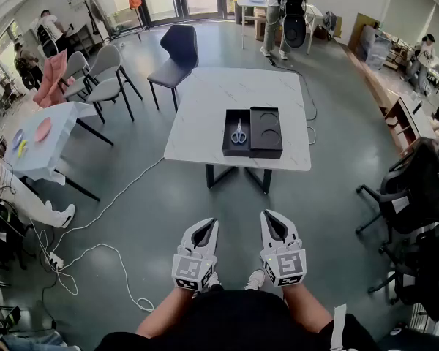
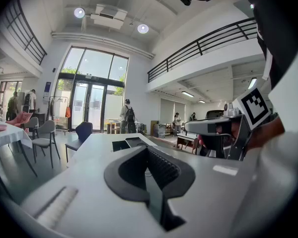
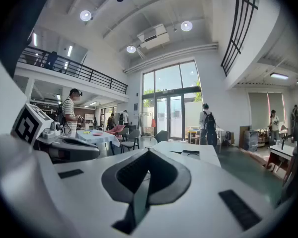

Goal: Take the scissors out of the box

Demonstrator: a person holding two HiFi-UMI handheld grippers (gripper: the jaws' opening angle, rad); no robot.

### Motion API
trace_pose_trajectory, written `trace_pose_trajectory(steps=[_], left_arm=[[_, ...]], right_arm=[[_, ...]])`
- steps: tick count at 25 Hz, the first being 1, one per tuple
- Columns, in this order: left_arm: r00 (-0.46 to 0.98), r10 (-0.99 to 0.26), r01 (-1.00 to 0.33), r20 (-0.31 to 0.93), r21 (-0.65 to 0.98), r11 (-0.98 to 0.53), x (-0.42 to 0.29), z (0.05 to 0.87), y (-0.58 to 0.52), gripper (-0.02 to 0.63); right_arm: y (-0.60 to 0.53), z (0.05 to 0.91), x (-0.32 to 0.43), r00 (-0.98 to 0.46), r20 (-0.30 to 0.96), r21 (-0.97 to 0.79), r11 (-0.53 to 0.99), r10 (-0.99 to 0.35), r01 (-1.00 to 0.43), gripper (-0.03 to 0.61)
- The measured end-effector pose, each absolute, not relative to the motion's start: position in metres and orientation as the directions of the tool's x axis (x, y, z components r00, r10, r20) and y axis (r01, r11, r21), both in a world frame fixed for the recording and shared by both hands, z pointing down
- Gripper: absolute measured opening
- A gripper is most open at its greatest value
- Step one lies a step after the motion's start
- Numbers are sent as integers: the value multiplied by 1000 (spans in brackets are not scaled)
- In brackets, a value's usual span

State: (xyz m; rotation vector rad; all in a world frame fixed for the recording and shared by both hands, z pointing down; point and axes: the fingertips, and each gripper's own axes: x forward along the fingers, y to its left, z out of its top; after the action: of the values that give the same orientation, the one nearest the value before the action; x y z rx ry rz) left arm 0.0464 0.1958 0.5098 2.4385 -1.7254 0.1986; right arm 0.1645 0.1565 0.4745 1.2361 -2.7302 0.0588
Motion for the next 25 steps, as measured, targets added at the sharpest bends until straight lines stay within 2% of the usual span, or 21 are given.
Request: trace_pose_trajectory(steps=[13,21,25], left_arm=[[314,-935,-949,163,40,-312,37,499,202,9],[319,-935,-948,158,52,-314,2,499,216,9],[349,-924,-937,154,47,-346,-20,500,218,9]], right_arm=[[166,467,156,-645,134,34,654,-752,-756,5],[176,456,129,-633,87,-25,633,-770,-774,6],[178,458,101,-637,110,-6,641,-763,-768,6]])
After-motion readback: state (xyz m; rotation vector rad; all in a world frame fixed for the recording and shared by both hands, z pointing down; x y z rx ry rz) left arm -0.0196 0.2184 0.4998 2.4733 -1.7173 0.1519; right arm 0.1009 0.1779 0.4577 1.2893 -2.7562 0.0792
